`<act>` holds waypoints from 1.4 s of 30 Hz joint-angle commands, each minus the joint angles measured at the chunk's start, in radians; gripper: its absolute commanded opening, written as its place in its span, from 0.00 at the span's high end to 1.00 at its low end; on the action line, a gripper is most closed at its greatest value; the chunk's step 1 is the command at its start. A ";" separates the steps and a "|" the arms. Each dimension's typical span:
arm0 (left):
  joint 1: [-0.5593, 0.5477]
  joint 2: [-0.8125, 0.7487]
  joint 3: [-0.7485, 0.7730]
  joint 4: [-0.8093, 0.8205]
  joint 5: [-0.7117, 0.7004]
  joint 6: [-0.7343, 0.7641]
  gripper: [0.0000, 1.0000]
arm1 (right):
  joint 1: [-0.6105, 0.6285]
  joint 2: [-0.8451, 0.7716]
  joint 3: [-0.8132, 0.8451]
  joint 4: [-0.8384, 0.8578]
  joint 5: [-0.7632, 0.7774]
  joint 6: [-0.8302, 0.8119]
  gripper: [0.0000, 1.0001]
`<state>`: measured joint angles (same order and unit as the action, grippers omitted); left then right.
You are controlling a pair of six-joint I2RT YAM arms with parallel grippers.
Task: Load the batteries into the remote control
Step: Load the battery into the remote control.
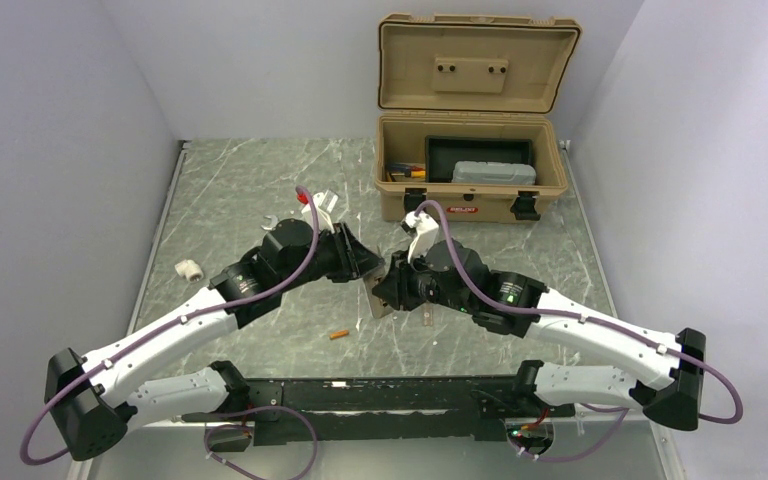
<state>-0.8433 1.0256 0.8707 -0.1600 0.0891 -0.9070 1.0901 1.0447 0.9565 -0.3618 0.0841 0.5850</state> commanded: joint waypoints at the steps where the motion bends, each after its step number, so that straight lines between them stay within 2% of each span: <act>1: -0.004 -0.001 0.037 0.079 0.031 -0.036 1.00 | 0.010 0.013 0.046 0.000 0.032 -0.020 0.80; 5: -0.004 -0.001 0.037 0.083 0.032 -0.039 1.00 | 0.015 0.027 0.055 -0.004 0.033 -0.023 0.87; 9: -0.005 0.000 0.036 0.079 0.028 -0.040 1.00 | 0.020 0.038 0.062 -0.006 0.038 -0.026 0.88; 10: -0.005 0.000 0.035 0.077 0.026 -0.039 1.00 | 0.020 0.037 0.063 -0.005 0.041 -0.025 0.87; 12: -0.004 0.002 0.035 0.074 0.024 -0.040 1.00 | 0.021 0.032 0.062 -0.001 0.046 -0.022 0.70; 15: -0.005 0.004 0.029 0.079 0.022 -0.045 1.00 | 0.022 0.028 0.058 0.004 0.051 -0.021 0.58; 18: -0.004 0.007 0.031 0.077 0.018 -0.049 1.00 | 0.021 0.035 0.056 0.011 0.044 -0.020 0.54; 23: -0.004 0.023 0.071 0.024 -0.012 -0.068 1.00 | 0.025 0.066 0.071 0.012 0.039 -0.017 0.53; 31: -0.005 0.061 0.121 -0.070 -0.050 -0.109 1.00 | 0.036 0.139 0.123 -0.023 0.056 -0.038 0.64; 35: -0.005 0.065 0.134 -0.104 -0.071 -0.110 1.00 | 0.045 0.168 0.152 -0.046 0.083 -0.048 0.79; 42: -0.005 0.061 0.136 -0.114 -0.084 -0.109 1.00 | 0.050 0.167 0.138 -0.033 0.089 -0.040 1.00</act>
<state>-0.8383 1.0950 0.9474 -0.3382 -0.0151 -0.9646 1.1275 1.2083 1.0653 -0.4358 0.1665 0.5549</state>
